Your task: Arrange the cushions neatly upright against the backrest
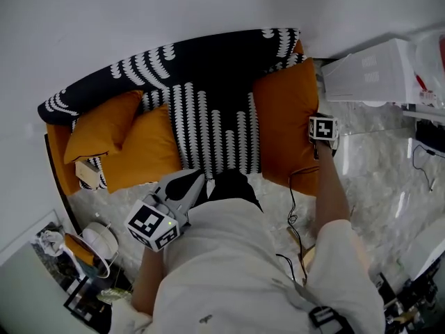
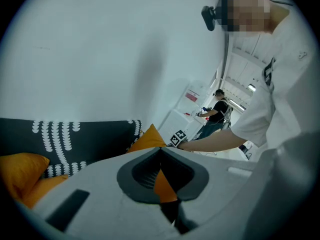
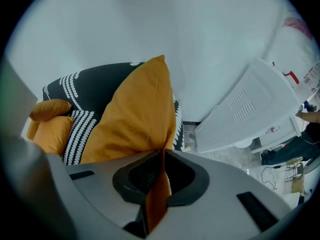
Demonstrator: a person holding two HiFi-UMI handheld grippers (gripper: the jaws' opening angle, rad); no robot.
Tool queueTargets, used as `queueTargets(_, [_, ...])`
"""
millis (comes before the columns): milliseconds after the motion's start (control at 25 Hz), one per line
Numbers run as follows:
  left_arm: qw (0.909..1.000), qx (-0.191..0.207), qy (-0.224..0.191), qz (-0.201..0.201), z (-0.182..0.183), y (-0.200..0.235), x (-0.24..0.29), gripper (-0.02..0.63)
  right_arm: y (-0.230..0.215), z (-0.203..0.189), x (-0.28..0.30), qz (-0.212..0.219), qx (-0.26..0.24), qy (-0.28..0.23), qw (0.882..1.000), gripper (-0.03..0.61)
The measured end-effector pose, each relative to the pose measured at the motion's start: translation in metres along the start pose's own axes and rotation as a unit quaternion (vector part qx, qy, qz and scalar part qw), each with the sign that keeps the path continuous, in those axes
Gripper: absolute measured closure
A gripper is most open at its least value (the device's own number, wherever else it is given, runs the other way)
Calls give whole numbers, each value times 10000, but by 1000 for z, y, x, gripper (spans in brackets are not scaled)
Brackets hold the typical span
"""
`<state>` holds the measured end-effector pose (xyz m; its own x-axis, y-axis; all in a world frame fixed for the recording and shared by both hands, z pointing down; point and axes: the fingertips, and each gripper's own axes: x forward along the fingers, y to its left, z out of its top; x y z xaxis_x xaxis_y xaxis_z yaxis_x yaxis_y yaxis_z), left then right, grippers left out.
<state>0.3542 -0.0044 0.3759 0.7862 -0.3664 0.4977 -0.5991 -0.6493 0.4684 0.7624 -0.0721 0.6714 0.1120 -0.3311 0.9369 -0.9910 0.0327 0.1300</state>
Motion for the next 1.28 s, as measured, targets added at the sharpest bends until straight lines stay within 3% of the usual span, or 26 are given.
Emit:
queueTargets(200, [10000, -39, 14, -76, -6, -9, -8, 603, 0, 1, -19, 24, 51, -298, 9995, 562])
queueTargets(400, [9999, 8, 30, -156, -23, -13, -22, 603, -9, 12, -44, -265, 51, -618, 9977, 488])
queueTargets(760, [9987, 125, -391, -301, -42, -19, -70, 603, 21, 11, -123, -464, -111, -1164, 9921, 490])
queueTargets(1000, [9962, 71, -835, -243, -60, -5, -130, 603, 92, -3, -190, -343, -430, -1544, 9865, 512])
queueTargets(1280, [9914, -188, -1287, 141, -93, 31, -216, 603, 226, -2, -249, 93, -978, -2087, 9730, 537])
